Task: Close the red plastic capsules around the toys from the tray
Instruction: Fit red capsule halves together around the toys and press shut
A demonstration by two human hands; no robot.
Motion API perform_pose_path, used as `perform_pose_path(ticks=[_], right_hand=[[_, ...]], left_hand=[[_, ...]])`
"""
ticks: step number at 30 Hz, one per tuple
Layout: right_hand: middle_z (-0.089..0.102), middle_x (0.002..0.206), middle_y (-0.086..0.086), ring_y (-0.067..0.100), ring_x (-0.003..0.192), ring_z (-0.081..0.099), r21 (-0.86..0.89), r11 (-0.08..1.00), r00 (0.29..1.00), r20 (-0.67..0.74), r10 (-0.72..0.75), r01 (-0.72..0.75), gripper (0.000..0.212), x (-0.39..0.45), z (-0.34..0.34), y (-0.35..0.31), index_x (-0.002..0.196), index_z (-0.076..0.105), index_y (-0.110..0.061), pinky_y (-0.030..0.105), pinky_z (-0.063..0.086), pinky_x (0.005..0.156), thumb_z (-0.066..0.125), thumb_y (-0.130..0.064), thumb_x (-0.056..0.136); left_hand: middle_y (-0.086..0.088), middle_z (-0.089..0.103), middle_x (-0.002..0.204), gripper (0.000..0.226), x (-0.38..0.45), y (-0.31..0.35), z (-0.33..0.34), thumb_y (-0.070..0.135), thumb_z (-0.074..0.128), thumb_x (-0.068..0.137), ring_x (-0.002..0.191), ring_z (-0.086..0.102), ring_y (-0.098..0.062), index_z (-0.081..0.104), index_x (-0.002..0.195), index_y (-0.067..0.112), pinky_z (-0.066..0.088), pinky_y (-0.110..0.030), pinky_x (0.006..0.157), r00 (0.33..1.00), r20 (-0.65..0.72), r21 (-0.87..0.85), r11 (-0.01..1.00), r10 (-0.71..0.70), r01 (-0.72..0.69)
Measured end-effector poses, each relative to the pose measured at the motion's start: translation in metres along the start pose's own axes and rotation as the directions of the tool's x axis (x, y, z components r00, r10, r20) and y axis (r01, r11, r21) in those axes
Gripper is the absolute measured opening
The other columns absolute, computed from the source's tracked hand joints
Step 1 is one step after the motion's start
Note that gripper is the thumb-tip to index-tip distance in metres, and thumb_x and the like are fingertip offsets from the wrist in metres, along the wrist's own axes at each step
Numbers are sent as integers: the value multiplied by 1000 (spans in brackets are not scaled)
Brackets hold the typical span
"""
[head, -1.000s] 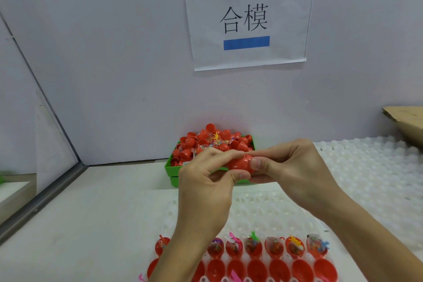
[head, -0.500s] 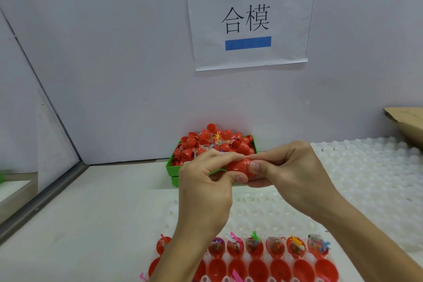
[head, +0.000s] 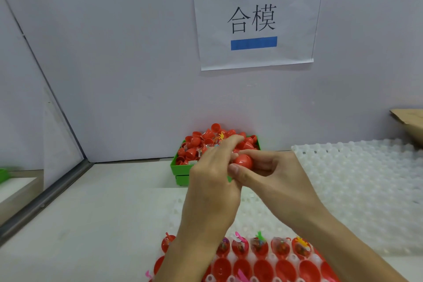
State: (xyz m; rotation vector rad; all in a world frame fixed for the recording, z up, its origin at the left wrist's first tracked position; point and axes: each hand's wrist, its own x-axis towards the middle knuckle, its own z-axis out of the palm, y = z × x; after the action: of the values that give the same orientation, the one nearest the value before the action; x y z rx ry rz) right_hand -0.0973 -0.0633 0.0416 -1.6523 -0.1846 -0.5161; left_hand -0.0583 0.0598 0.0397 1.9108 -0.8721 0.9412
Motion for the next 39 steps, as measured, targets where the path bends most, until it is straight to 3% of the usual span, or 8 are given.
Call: perform_pose_path(ticks=[3,6,8,10,14,26,34,39], right_hand=[[78,86,2,20,88,75,36,999,999,-21,38,-38,13,1,-1,4,90,80,-24,45,59,87,74,-13,85],[78,90,8,25,89,75,187,977,994,-26,107,-101,16,4,-9,7,97,78,-14,40,60,85,72,-12,83],[77,93,13,28,91,74,291,950,993,6,115,-111,26,5,-12,7,99,78,-13,36,60,82,72,-19,74],[76,98,14,29,96,73,290,954,996,66,64,-81,30,4,-14,5,99,78,-15,36,59,86,74,-21,71],[77,100,10,24,100,72,217,976,996,88,10,-29,33,4,-15,4,104,74,-8,32,57,91,73,-14,72],[77,98,7,23,99,73,222,975,997,70,-41,24,27,4,-11,9,99,78,-18,37,58,90,71,-18,73],[73,83,-14,9,78,69,-311,949,985,-141,-99,51,33,3,-6,27,89,73,-33,24,56,75,88,-13,67],[68,101,-24,2,93,66,-377,918,992,23,-122,122,52,-4,2,32,108,68,-40,17,53,77,83,-6,71]], left_hand=[[4,68,97,49,-1,0,3,3,81,76,89,62,-8,60,118,20,52,-20,79,992,46,36,992,115,-117],[12,68,107,49,1,-5,-1,24,86,71,99,65,-6,64,114,27,52,-21,84,991,130,-164,984,-44,65],[10,67,120,54,3,-4,-4,39,83,72,116,61,-8,62,121,30,51,-23,92,929,284,-459,817,-238,349],[3,68,123,65,2,-4,-1,40,83,71,119,62,-14,59,129,21,54,-29,93,829,462,-668,492,-315,558],[-9,74,109,45,3,-2,5,29,83,64,104,70,-24,75,106,15,59,-34,82,773,500,-756,240,-391,610],[-6,76,103,22,1,5,8,15,65,80,99,72,-22,78,97,22,60,-33,77,809,364,-753,366,-461,547],[-9,73,85,23,2,-4,5,17,56,97,76,72,-22,65,112,2,60,-36,71,486,704,-564,9,-518,826],[-19,75,89,22,-2,-13,5,5,65,91,79,74,-27,63,111,-4,59,-32,68,490,617,-511,159,-616,845]])
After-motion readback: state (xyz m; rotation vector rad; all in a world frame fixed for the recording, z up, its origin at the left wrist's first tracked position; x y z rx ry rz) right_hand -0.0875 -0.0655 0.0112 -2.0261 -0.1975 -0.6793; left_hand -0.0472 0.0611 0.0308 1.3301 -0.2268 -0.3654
